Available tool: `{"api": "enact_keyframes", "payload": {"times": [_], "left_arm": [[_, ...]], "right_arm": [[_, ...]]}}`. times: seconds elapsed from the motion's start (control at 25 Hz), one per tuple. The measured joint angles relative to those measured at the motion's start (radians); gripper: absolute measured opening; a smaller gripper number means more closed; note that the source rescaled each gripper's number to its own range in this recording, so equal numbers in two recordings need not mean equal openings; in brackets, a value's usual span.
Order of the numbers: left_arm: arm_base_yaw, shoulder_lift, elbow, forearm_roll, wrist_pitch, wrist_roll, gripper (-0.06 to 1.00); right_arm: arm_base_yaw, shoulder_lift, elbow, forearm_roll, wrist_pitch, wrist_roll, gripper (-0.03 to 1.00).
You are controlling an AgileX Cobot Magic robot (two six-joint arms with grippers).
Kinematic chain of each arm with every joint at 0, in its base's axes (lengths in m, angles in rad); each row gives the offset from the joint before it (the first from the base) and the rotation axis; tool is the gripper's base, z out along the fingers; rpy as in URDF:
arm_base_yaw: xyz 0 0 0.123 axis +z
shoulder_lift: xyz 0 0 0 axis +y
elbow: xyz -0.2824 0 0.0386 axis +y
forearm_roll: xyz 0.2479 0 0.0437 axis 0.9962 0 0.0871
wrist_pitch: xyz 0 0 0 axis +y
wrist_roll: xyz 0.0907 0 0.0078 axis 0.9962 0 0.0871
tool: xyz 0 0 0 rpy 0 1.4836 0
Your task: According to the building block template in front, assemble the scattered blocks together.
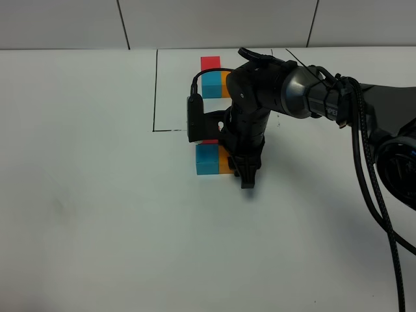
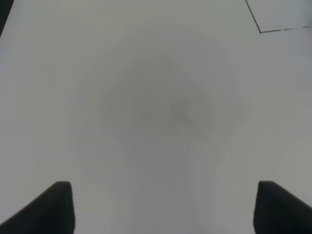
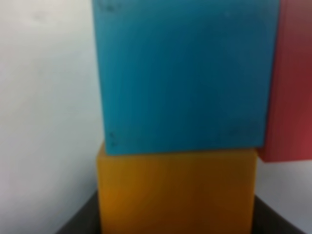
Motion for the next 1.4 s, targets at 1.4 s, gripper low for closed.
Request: {"api": "enact_keyframes", "payload": {"times": [1.4], "left_arm": [[0.0, 0.0, 0.0, 0.0, 0.0, 0.0, 0.71]], "right_arm": [[0.003, -0.098, 0.01, 0.046, 0.02, 0.036, 0.6]]}}
